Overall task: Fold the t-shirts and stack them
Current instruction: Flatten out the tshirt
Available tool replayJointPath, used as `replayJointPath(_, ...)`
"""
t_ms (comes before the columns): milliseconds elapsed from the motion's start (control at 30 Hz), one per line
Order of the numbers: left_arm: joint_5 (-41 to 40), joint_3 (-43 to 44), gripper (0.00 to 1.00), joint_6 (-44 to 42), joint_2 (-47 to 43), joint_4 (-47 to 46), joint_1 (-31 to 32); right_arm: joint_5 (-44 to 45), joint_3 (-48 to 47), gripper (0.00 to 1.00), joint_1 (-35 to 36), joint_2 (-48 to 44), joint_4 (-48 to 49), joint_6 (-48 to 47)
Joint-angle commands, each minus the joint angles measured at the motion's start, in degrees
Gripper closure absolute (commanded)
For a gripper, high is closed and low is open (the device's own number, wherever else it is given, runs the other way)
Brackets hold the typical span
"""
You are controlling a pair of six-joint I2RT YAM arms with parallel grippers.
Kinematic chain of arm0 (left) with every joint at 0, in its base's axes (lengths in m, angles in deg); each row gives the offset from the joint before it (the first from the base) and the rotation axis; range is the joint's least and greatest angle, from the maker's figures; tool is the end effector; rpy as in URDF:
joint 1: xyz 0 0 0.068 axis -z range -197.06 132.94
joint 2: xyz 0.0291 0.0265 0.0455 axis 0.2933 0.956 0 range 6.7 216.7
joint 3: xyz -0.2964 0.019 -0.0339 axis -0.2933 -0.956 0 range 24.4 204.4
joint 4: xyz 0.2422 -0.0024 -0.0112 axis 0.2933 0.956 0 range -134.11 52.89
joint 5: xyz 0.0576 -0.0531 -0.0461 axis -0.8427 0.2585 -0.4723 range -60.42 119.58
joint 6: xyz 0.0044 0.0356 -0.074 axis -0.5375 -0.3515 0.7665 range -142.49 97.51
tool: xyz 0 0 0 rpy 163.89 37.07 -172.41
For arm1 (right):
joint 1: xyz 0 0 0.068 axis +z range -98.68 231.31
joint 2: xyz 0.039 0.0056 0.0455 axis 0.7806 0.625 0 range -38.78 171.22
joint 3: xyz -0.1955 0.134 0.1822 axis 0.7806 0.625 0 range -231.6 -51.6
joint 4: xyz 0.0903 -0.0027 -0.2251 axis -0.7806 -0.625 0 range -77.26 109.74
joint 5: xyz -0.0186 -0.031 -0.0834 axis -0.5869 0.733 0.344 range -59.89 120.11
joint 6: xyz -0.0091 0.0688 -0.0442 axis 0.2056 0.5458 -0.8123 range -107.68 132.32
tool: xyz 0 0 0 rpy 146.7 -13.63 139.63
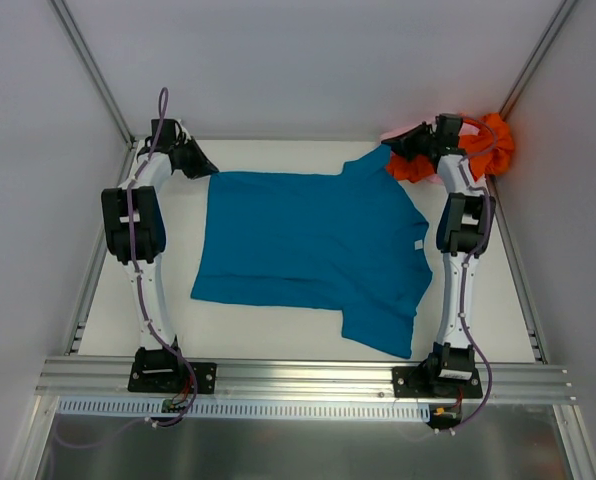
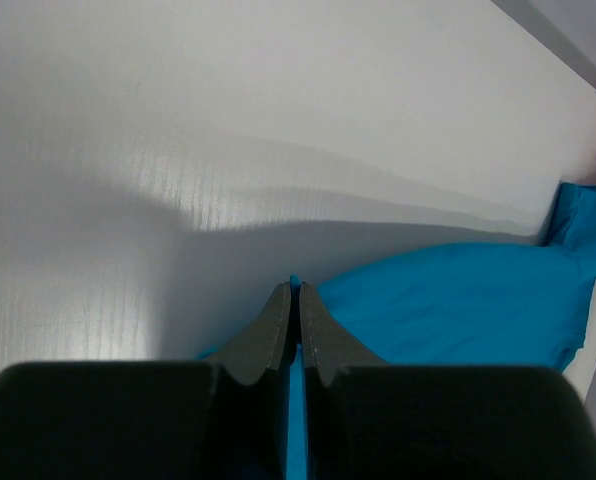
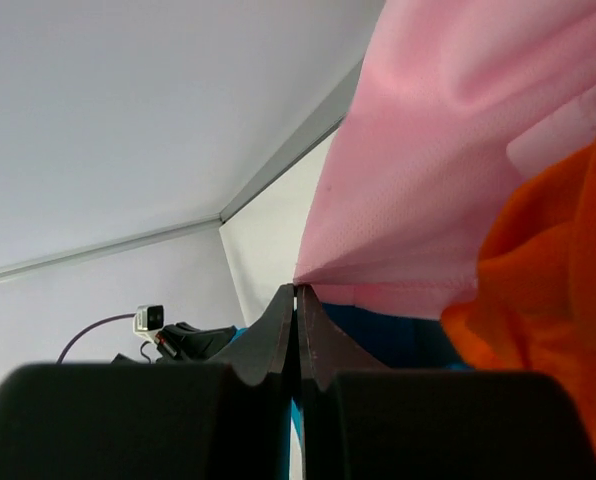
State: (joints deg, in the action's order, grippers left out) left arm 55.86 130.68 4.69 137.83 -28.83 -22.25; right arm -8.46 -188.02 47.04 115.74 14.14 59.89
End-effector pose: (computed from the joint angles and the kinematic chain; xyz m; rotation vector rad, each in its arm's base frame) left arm 0.5468 0.0178 0.2035 -0.3968 2.2512 -0.7222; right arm 0.6354 -0.0028 0.1736 0.4680 2.0187 1.1438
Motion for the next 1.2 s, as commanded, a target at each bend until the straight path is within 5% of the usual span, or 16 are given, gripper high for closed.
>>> replayJointPath(0,0.1,-0.6,1.00,-1.0,-5.5,-1.4,0.3,-3.8,1.9,1.00,-0.3,-10.5,2.7,0.2)
replayJointPath(567,3.0,-6.2,1.00,-0.4,-8.6,-3.6,0.3,-8.9,10.4,0.99,1.4,-14.5,-2.3,-3.6)
replayJointPath(1167,4.1,-19.4,1.00,-0.6,-22.7,-5.2,0.4,-9.6,39.6,0.99,1.9,-44.0,-16.2,-19.8)
